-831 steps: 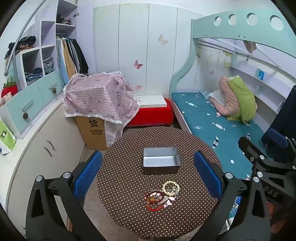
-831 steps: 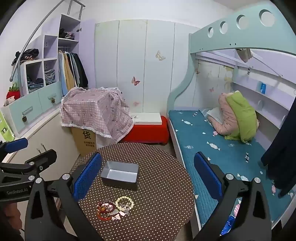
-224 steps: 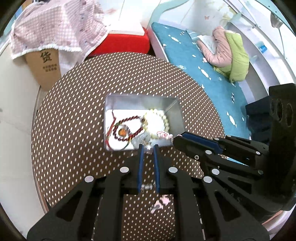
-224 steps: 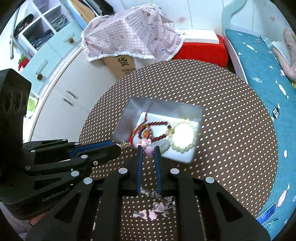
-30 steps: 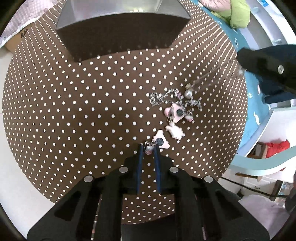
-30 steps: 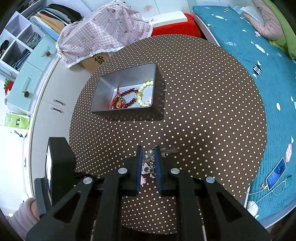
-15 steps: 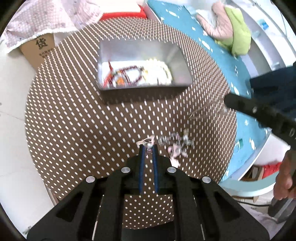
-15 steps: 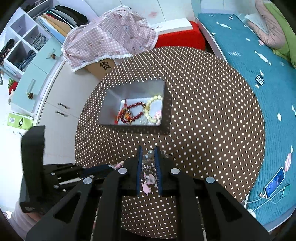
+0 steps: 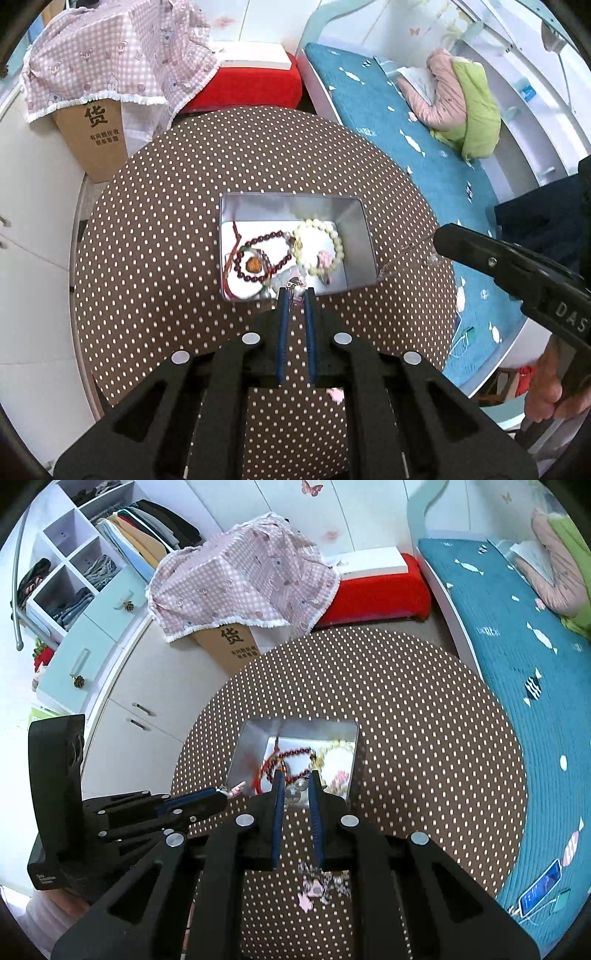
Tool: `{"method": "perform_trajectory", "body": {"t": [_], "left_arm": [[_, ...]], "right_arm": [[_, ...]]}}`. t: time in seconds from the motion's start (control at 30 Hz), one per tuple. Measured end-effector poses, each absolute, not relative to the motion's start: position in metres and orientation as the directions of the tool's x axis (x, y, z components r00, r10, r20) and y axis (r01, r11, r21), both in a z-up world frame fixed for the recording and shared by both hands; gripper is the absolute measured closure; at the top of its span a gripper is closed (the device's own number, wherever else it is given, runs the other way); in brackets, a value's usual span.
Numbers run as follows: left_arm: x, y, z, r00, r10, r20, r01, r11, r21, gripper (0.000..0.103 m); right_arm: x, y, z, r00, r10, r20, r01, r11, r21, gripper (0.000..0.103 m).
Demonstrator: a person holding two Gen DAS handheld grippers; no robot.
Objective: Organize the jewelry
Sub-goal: 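Carry the heart-charm chain into the tray and open both tools, then withdraw both tools toward the remaining pink-charm chain on the table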
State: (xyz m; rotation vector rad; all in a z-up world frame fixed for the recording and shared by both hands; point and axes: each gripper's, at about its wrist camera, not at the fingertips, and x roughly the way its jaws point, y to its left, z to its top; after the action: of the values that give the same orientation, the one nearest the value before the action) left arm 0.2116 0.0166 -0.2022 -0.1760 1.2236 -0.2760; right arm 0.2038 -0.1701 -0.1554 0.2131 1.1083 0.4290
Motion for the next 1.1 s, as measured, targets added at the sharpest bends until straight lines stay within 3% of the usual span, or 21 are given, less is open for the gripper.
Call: {"method": "perform_trajectory", "body": {"t": [0.3, 0.4, 0.67, 1.1], "left_arm": [[0.239, 0.016, -0.215, 0.282, -0.301, -0.911, 0.08, 0.954, -0.29, 0.094], [0.244, 0.018, -0.228, 0.25, -0.274, -0.928, 0.043, 0.961, -0.273, 0.063], [0.246, 0.023, -0.23, 0.247, -0.279, -0.928, 0.038, 0.96, -0.279, 0.063], [0.213, 0.017, -0.225, 0.243, -0.285, -0.927, 0.077, 0.958, -0.275, 0.061]], "right_arm": [[0.226, -0.159, -0.17, 0.318, 0.451, -0.834, -0.256, 0.888, 0.383, 0.091], [0.231, -0.155, -0.176, 0.301, 0.428, -0.852, -0.254, 0.897, 0.361, 0.088], [0.23, -0.16, -0.185, 0.275, 0.401, -0.874, -0.227, 0.91, 0.346, 0.085], [0.207, -0.173, -0.186, 0.295, 0.347, -0.89, -0.179, 0.935, 0.305, 0.052]]}}
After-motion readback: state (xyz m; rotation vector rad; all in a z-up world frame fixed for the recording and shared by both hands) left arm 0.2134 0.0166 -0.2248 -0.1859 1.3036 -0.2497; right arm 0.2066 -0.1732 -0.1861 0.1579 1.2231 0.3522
